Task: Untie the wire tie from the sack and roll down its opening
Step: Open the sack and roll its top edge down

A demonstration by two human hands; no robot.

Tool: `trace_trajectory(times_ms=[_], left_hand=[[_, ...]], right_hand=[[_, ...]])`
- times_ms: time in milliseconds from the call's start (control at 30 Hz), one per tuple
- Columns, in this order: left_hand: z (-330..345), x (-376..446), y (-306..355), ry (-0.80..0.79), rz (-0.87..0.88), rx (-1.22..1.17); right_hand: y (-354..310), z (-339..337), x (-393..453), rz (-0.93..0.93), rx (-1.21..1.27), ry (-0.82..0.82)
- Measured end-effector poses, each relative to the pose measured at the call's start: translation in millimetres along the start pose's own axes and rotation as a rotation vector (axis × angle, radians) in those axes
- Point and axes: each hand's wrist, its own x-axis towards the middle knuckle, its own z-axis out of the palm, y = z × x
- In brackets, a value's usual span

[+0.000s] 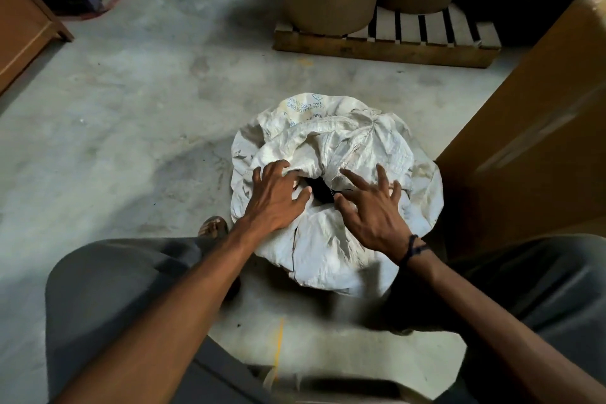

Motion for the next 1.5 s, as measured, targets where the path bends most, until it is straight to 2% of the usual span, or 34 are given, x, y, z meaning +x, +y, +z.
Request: trace_trajectory(times_ms=[67, 133, 267, 333, 400, 467, 533, 600, 667, 767, 867, 933, 1000, 1033, 1133, 1200, 1233, 1400, 1467, 1500], left_hand=[[-3.7, 6.5, 2.3, -0.026, -0.026, -0.140], [-8.4, 14.8, 3.8, -0.038, -0.105, -0.353], [-23.6, 39.9, 7.5, -0.108, -0.306, -0.803], [-32.6, 54.0, 10.6, -0.148, -0.316, -0.998], [-38.5, 69.4, 5.7, -0.169, -0.316, -1.079], [-40.8, 84.8, -7.4, -0.180, -0.321, -1.112], [-40.6, 97.9, -19.4, -0.144, -0.363, -1.155], [-40.0, 107.9, -33.0, 0.004, -0.395, -1.149], [-36.4, 118.8, -55.4, 0.127, -0.441, -1.166], [-28.8, 131.5, -77.4, 0.026, -0.513, -1.293], [-39.1, 123.9, -67.5, -0.082, -0.481, -1.380], [-38.4, 115.4, -68.6, -0.153, -0.421, -1.368], [-44.5, 105.4, -69.3, -0.151, -0.410, -1.309], [-48.5, 101.8, -68.5, -0.125, -0.411, -1.273], [-58.1, 86.3, -53.0, 0.089, -0.421, -1.032], [-57.2, 66.1, -39.2, 0.197, -0.345, -0.842], [-53.7, 53.1, -32.9, 0.189, -0.280, -0.764], [-21.4, 0.7, 15.7, -0.216, 0.191, -0.339], [-15.2, -6.0, 29.5, -0.308, 0.271, -0.124], [-14.6, -6.3, 30.9, -0.370, 0.248, -0.049]], right_hand=[[12.1, 6.7, 21.7, -0.023, -0.023, -0.067], [24.0, 11.0, 40.0, -0.057, -0.093, -0.053], [44.7, 12.2, 70.7, -0.103, -0.217, 0.053], [53.4, 12.5, 81.5, -0.158, -0.242, 0.109], [56.2, 9.7, 89.9, -0.225, -0.209, 0.161], [52.4, 1.9, 97.3, -0.251, -0.081, 0.162], [59.1, -9.3, 111.9, -0.167, 0.207, 0.108], [75.4, -29.8, 125.4, -0.051, 0.647, 0.029], [91.8, -47.4, 134.6, 0.072, 0.932, 0.001], [94.0, -61.5, 132.4, 0.257, 1.035, 0.056], [85.4, -61.8, 123.9, 0.321, 1.009, 0.044], [84.1, -60.7, 118.1, 0.330, 0.993, 0.022], [87.1, -59.4, 113.5, 0.319, 1.008, 0.008], [88.0, -58.1, 112.3, 0.323, 1.014, 0.012], [87.0, -53.1, 108.2, 0.315, 1.008, 0.032], [85.7, -48.1, 106.1, 0.267, 0.977, 0.082], [84.8, -45.5, 105.3, 0.248, 0.944, 0.111], [81.5, -39.3, 108.0, 0.244, 0.834, 0.217], [76.7, -45.6, 111.1, 0.260, 0.819, 0.215], [74.4, -50.4, 112.7, 0.269, 0.809, 0.208]])
